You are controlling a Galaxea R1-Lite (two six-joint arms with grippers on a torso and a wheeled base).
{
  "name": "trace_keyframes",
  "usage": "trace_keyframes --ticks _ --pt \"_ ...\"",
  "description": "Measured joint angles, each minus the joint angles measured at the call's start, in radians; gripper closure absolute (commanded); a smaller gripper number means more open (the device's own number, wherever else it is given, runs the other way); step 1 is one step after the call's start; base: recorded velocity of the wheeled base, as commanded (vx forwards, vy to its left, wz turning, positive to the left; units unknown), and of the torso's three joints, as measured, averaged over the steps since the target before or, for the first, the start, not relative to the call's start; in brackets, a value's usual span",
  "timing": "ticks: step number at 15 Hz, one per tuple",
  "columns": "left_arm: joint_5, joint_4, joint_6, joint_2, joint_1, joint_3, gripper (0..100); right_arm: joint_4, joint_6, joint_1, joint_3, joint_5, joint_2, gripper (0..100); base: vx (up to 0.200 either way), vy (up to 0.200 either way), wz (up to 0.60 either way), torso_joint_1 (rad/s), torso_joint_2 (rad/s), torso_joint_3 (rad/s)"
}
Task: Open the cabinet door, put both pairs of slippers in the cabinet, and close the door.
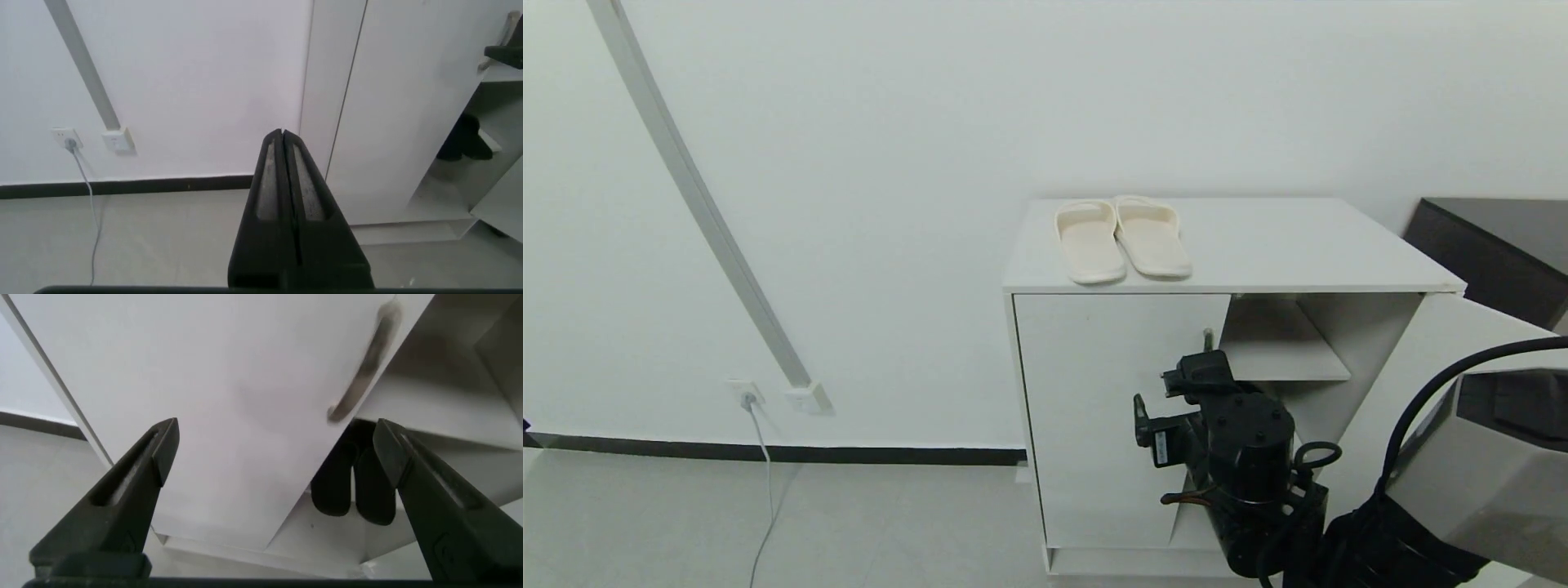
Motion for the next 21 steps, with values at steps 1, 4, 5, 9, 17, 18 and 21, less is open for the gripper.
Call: trace_keyframes --ticks 1,4,5,9,17,18,21 --pt "0.0 0.0 0.0 0.0 0.0 0.0 100 0.0 0.0 0.0 0.0 0.0 0.0 0 0.0 0.0 0.0 0.212 -0.53 -0.305" --pt "0.0 0.0 0.0 0.0 0.0 0.0 100 0.0 0.0 0.0 0.0 0.0 0.0 0 0.0 0.0 0.0 0.235 -0.55 -0.321" --pt "0.0 0.0 0.0 0.0 0.0 0.0 100 0.0 -0.001 0.0 0.001 0.0 0.0 0 0.0 0.0 0.0 0.246 -0.57 -0.32" --pt "0.0 -0.001 0.0 0.0 0.0 0.0 100 0.0 -0.001 0.0 0.001 0.0 0.0 0 0.0 0.0 0.0 0.264 -0.6 -0.333" --pt "0.0 0.0 -0.001 0.0 0.0 0.0 100 -0.001 -0.001 0.0 0.004 0.027 0.0 0 0.0 0.0 0.0 0.153 -0.34 -0.187" --pt "0.0 0.0 0.0 0.0 0.0 0.0 100 -0.004 -0.001 -0.002 0.005 0.035 -0.003 0 0.0 0.0 0.0 0.0 0.0 0.0" --pt "0.0 0.0 0.001 0.0 0.0 0.0 100 0.0 -0.01 -0.018 -0.004 0.111 -0.024 0 0.0 0.0 0.0 0.0 0.0 0.0"
